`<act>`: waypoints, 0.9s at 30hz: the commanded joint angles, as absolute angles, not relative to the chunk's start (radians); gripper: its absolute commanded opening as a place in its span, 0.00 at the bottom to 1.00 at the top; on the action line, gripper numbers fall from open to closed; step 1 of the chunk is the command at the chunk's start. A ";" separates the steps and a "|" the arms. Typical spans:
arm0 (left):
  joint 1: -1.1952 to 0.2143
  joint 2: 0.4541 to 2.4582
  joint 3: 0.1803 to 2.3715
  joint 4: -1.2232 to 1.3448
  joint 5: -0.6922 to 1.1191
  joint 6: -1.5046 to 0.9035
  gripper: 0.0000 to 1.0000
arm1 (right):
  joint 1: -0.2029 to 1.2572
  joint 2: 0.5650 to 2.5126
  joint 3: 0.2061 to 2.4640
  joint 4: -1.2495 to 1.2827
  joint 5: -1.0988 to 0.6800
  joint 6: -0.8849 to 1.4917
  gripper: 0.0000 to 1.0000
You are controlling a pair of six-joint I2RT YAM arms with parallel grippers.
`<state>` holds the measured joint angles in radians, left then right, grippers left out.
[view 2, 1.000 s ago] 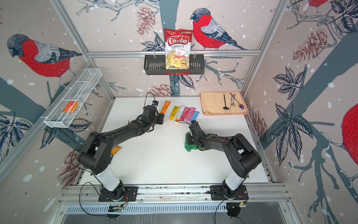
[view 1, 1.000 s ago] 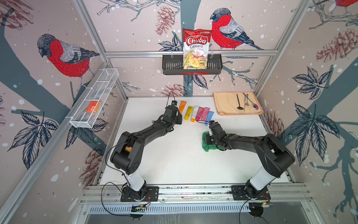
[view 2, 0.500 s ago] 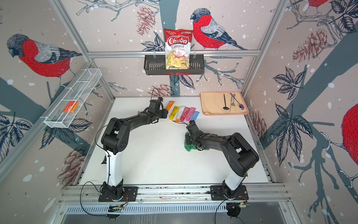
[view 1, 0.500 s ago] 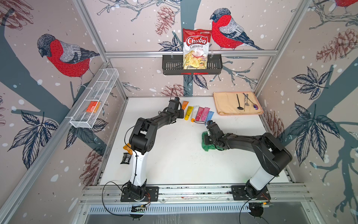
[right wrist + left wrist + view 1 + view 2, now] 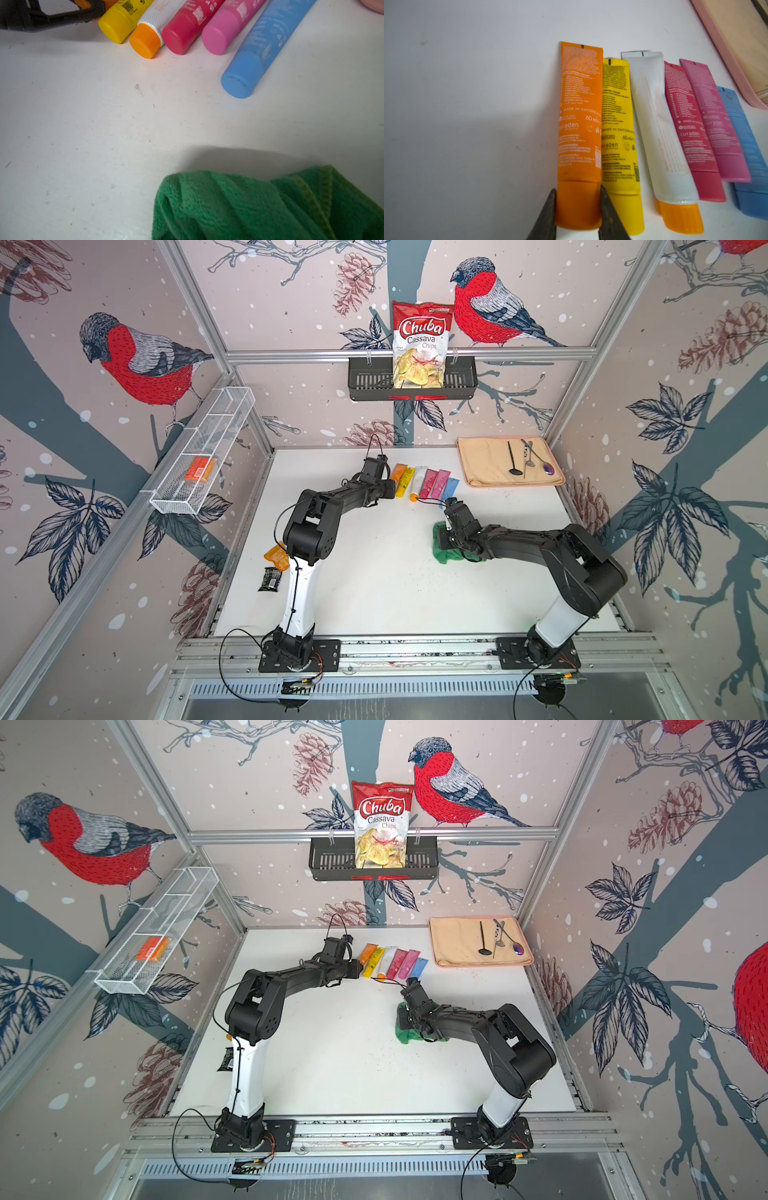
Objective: Wipe the surface of the toothpaste tube
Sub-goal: Place the toothpaste at the center of the board, then place the cleaning item at the center of the board.
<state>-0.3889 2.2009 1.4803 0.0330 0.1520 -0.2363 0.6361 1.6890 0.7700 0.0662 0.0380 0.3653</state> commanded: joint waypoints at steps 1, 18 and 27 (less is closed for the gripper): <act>-0.387 2.173 1.456 0.058 0.159 -0.227 0.41 | 0.599 1.675 0.741 -0.024 0.053 0.372 0.03; -0.388 1.609 0.928 0.295 0.044 -0.262 0.84 | 0.284 1.652 0.964 -0.194 0.172 0.304 0.03; -0.368 1.349 0.762 0.330 -0.237 -0.189 0.82 | 0.163 1.750 1.139 -0.223 0.207 0.232 0.11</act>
